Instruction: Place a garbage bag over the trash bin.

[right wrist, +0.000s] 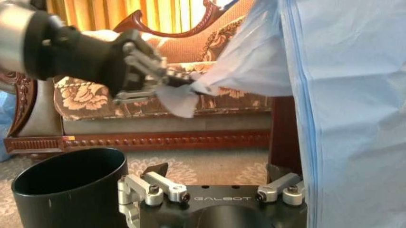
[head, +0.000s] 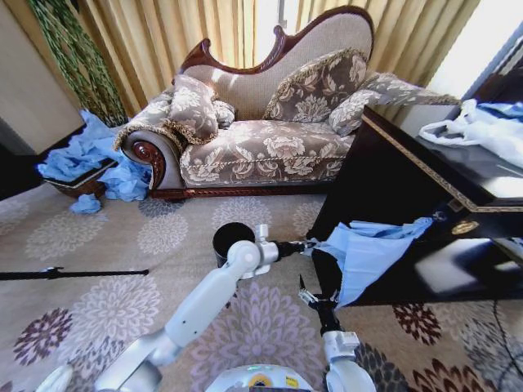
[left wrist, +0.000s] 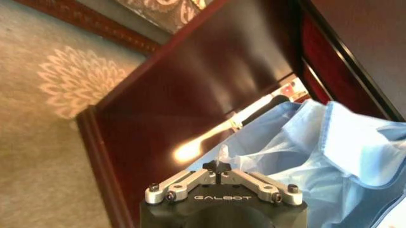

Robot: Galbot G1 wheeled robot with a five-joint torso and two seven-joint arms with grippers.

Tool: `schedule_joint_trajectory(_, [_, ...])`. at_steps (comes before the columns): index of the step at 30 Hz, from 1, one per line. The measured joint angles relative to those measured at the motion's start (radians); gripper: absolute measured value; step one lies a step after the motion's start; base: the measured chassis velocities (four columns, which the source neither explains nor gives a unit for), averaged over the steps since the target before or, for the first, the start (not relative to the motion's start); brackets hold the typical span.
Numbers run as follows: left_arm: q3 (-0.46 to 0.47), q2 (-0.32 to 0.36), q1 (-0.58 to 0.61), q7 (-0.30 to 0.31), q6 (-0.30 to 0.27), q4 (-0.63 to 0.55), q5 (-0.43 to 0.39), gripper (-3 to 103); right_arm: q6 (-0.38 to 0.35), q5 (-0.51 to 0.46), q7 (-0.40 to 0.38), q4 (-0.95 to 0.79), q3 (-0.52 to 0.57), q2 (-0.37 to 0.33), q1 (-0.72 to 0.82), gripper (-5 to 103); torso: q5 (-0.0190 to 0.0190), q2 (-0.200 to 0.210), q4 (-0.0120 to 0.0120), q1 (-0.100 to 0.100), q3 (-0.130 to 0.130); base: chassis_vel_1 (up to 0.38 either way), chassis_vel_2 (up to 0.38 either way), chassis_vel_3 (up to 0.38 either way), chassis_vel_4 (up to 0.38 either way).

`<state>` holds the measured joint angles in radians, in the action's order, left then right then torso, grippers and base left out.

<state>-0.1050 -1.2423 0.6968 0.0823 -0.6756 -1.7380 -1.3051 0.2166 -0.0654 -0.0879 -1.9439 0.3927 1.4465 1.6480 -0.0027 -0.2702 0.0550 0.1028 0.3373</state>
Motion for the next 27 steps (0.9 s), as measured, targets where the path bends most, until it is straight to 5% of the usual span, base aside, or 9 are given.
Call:
schedule_joint_trajectory(20, [0.203, 0.273, 0.174, -0.070, 0.015, -0.144, -0.001, 0, 0.017, 0.039, 0.000, -0.031, -0.050, 0.021, 0.037, 100, -0.0001, 0.000, 0.0000, 0.000, 0.000, 0.000, 0.000, 0.000, 0.000])
schedule_joint_trajectory(27, [0.226, 0.289, 0.183, -0.080, 0.029, -0.157, -0.001, 0, 0.035, 0.061, 0.010, -0.041, -0.088, 0.027, 0.070, 100, -0.0010, 0.000, -0.0002, 0.000, 0.000, 0.000, 0.000, 0.000, 0.000])
